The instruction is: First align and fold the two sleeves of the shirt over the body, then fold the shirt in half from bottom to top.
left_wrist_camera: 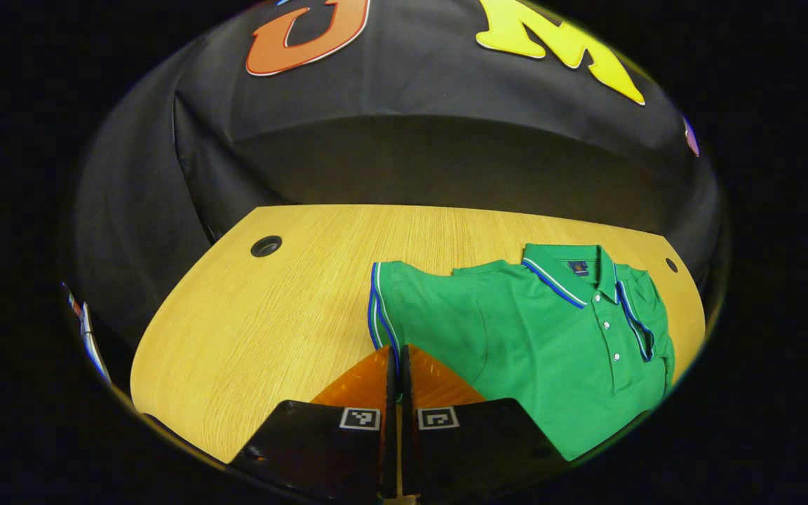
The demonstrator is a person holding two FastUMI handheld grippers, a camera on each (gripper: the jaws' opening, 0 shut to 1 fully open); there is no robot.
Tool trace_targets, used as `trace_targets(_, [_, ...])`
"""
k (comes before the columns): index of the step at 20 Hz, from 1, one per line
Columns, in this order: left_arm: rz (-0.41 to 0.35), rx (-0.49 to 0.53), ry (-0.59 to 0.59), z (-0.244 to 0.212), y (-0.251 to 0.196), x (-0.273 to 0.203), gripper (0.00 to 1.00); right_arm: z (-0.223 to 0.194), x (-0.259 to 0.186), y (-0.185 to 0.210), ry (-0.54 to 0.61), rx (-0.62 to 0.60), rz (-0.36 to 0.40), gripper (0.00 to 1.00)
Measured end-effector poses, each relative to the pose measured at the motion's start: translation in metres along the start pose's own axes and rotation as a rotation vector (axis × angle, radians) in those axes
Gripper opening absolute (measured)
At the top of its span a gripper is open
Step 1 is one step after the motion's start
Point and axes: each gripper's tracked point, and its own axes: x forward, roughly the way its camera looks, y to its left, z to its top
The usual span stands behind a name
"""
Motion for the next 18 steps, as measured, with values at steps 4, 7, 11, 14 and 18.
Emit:
trace_targets(4, [-0.047,0.061,-0.023,0.009,-0.045,-0.012,0.00,-0.012,0.002,-0.008,0.025,0.005,-0.027,0.97])
trace_targets(7, [-0.054,0.119,-0.061,0.016,-0.073,-0.017,0.06,-0.023,-0.002,-0.013,0.036,0.014,-0.045,0.95])
trace_targets(11, [-0.016,0.135,-0.099,0.020,-0.090,-0.025,0.27,-0.034,-0.005,-0.016,0.046,0.010,-0.061,0.95])
trace_targets(14, [-0.137,0.039,-0.136,0.024,-0.115,-0.041,0.43,-0.040,-0.007,-0.019,0.052,0.003,-0.073,0.95])
trace_targets(18, [-0.131,0.034,-0.209,0.036,-0.101,-0.065,0.61,-0.045,-0.008,-0.016,0.068,0.027,-0.063,0.95])
